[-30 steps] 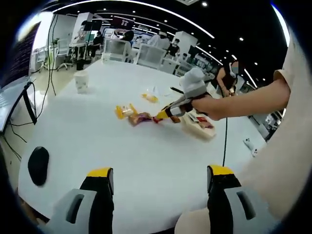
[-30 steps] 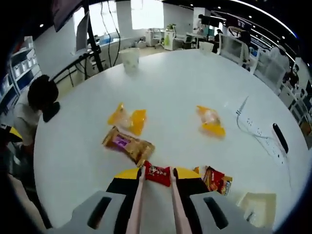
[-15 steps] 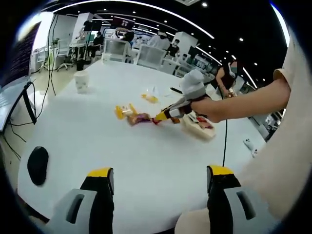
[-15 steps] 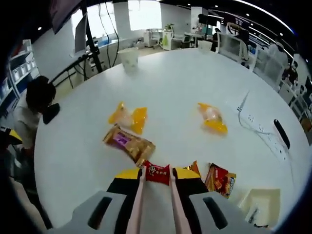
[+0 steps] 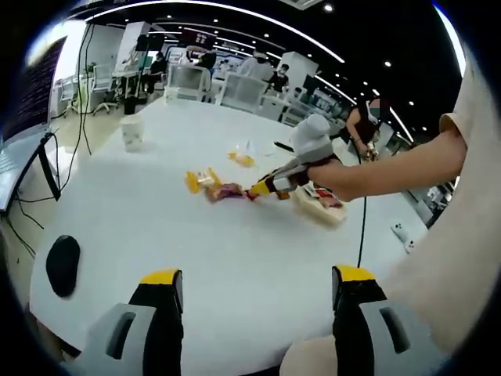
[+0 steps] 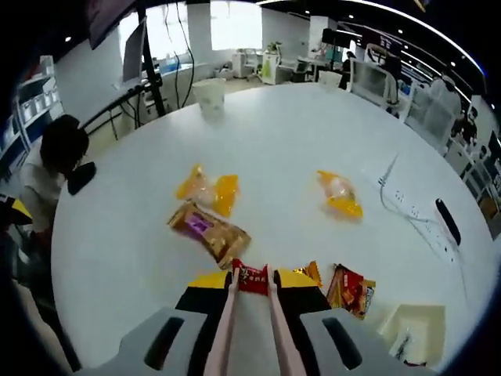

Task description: Place the target food into the container with the food tongs after gripping and lifting it, then release it inside without dropping or visibly crushing the food.

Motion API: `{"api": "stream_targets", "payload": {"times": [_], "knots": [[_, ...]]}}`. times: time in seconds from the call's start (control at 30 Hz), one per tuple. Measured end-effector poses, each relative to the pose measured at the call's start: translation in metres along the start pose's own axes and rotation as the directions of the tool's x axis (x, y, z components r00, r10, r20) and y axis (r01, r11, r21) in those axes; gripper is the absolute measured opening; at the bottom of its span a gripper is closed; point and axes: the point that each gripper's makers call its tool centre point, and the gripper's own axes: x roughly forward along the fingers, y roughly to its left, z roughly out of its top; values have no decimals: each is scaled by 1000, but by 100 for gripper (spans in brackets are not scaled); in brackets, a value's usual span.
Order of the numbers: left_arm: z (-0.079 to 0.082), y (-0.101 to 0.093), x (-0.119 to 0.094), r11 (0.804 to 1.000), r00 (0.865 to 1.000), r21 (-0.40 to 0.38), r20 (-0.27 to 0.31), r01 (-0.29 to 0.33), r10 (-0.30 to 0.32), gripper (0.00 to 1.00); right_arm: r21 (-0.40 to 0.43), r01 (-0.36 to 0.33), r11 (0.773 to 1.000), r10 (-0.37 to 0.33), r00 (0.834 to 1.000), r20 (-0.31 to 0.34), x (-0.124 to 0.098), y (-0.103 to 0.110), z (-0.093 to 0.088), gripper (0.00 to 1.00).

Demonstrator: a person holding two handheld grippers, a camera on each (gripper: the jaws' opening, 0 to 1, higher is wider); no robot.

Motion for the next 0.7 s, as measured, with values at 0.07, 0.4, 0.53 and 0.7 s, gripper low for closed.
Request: {"api": "stream_targets", "payload": {"times": [0.07,0.4,0.53,0.7], "knots": [[-1,0,-1,1000,1000,0,-2,-3,3,78,9,-8,1000,8,1000,-1,0,0,0,20],[1,-3,-2,1000,1000,1,12,-5,5,78,58,-36,998,36,999,6,-6,4,1,20],[3,-5,-1,1000,1000,8,16,1,-2,78,80,-33,996,31,999,20,-13,0,3,20],[5,-8,0,1000,1000,17,21,8,-8,78,105,-28,994,23,999,41,-22,-7,5,20]]}}
